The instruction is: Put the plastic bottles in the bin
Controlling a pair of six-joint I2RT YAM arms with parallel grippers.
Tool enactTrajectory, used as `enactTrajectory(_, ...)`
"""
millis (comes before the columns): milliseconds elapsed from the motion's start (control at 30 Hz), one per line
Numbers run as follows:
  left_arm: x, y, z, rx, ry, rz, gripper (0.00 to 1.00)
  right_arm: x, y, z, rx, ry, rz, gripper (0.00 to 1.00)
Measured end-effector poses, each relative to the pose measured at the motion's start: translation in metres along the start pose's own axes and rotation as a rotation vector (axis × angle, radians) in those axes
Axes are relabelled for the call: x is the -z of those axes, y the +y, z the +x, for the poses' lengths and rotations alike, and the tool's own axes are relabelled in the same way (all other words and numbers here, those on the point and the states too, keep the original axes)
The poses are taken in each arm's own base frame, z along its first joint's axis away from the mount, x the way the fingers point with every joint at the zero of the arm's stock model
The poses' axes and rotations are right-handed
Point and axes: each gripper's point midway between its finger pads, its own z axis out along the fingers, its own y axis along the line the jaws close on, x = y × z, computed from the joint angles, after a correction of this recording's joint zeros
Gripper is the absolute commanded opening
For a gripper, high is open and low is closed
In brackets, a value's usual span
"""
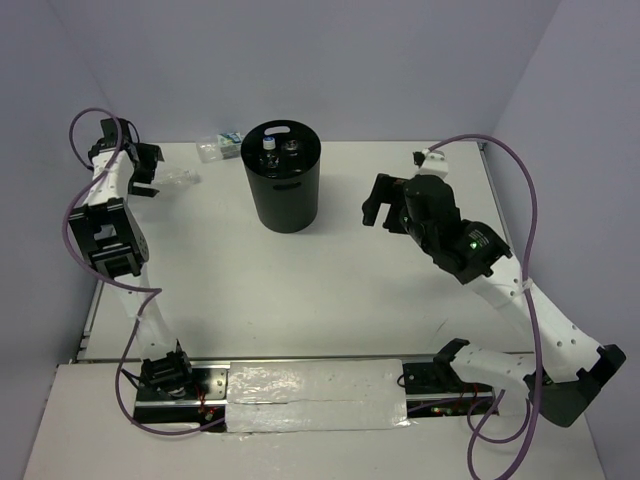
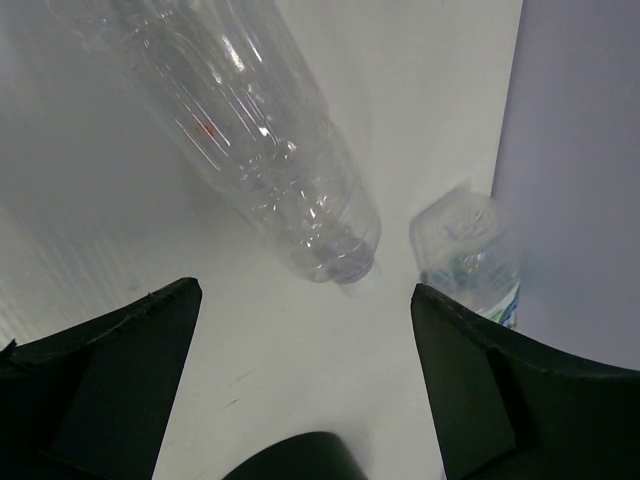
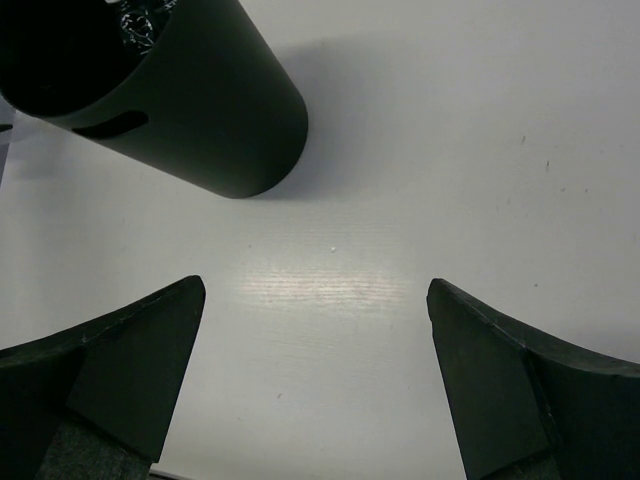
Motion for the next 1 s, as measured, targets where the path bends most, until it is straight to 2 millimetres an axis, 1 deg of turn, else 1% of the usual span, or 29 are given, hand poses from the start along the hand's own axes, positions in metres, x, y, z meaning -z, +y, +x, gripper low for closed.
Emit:
enactTrajectory(100, -0.006, -0.003, -0.005, 0.078, -0.01, 0.01, 0.99, -0.004, 0.0, 0.003, 0.006, 0.012, 0.005, 1.0)
enactTrajectory(200, -0.021, -0.001, -0.009, 0.14, -0.015, 0.003, 0.99, -0.007, 0.0, 0.005, 0.014, 0.021, 0.011, 1.0)
enactTrajectory(367, -0.053, 0.014, -0.009, 0.22, -0.012, -0.041, 0.99, -0.011, 0.001, 0.006, 0.027, 0.03, 0.017, 1.0)
enactTrajectory(467, -0.063, 0.02, -0.009, 0.248, -0.021, -0.059, 0.98, -0.012, 0.001, 0.008, 0.031, 0.034, 0.019, 1.0)
enactTrajectory(500, -0.065, 0.021, -0.01, 0.254, -0.025, -0.062, 0.95, -0.012, 0.001, 0.008, 0.031, 0.035, 0.019, 1.0)
enactTrajectory(533, -0.067, 0.02, -0.011, 0.259, -0.028, -0.06, 0.83, -0.013, 0.0, 0.008, 0.031, 0.035, 0.02, 1.0)
enactTrajectory(600, -0.071, 0.019, -0.012, 0.273, -0.033, -0.053, 0.66, -0.013, 0.0, 0.008, 0.031, 0.035, 0.02, 1.0)
enactTrajectory(633, -0.071, 0.018, -0.012, 0.276, -0.034, -0.047, 0.53, -0.013, 0.0, 0.008, 0.031, 0.035, 0.021, 1.0)
enactTrajectory(700, -0.072, 0.016, -0.013, 0.269, -0.038, -0.039, 0.42, -0.013, 0.0, 0.007, 0.03, 0.034, 0.023, 1.0)
enactTrajectory(800, -0.071, 0.015, -0.013, 0.222, -0.038, -0.029, 0.39, -0.013, 0.0, 0.007, 0.029, 0.034, 0.022, 1.0)
enactTrajectory(867, -0.068, 0.013, -0.012, 0.182, -0.036, -0.018, 0.39, -0.013, 0.0, 0.007, 0.028, 0.034, 0.019, 1.0)
enactTrajectory(933, -0.057, 0.007, -0.011, 0.099, -0.038, 0.0, 0.39, -0.013, 0.001, 0.007, 0.028, 0.034, 0.017, 1.0)
enactTrajectory(967, -0.047, 0.001, -0.011, 0.053, -0.042, 0.02, 0.39, -0.013, 0.001, 0.007, 0.027, 0.034, 0.015, 1.0)
enactTrajectory(1000, -0.033, -0.009, -0.01, -0.005, -0.05, 0.051, 0.4, -0.012, 0.001, 0.007, 0.026, 0.033, 0.013, 1.0)
